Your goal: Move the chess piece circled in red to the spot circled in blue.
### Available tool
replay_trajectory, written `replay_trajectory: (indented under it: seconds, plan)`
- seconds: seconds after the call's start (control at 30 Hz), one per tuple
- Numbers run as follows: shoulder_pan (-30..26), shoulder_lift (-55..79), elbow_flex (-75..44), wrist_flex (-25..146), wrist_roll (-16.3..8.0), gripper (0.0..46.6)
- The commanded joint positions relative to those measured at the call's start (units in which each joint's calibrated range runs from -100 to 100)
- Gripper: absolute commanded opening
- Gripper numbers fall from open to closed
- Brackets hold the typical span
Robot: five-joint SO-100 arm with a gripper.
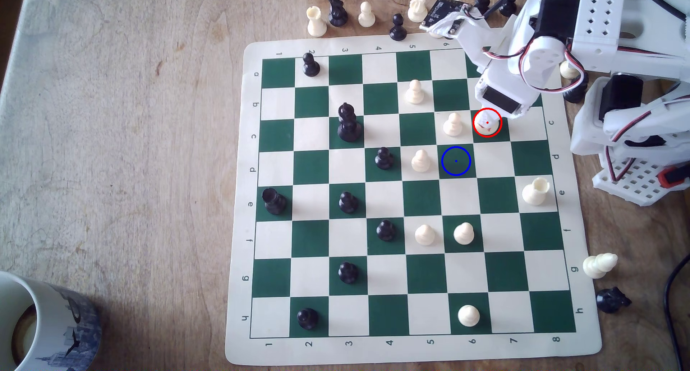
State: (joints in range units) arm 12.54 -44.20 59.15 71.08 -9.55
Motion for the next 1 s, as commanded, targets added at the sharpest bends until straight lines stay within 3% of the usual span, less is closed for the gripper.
replay_trajectory:
  seconds: [0.0, 0.23, 0.57, 0.97]
  plan:
    - [-0.69, -0.71, -0.67, -0.72, -0.1, 7.7]
    - [-0.77, -0.71, -0.49, -1.13, -0.15, 1.5]
    - [-1.47, -0.96, -9.2, 5.26, 0.1, 0.2]
    - [-12.03, 7.36, -17.81, 5.91, -2.34, 0.2]
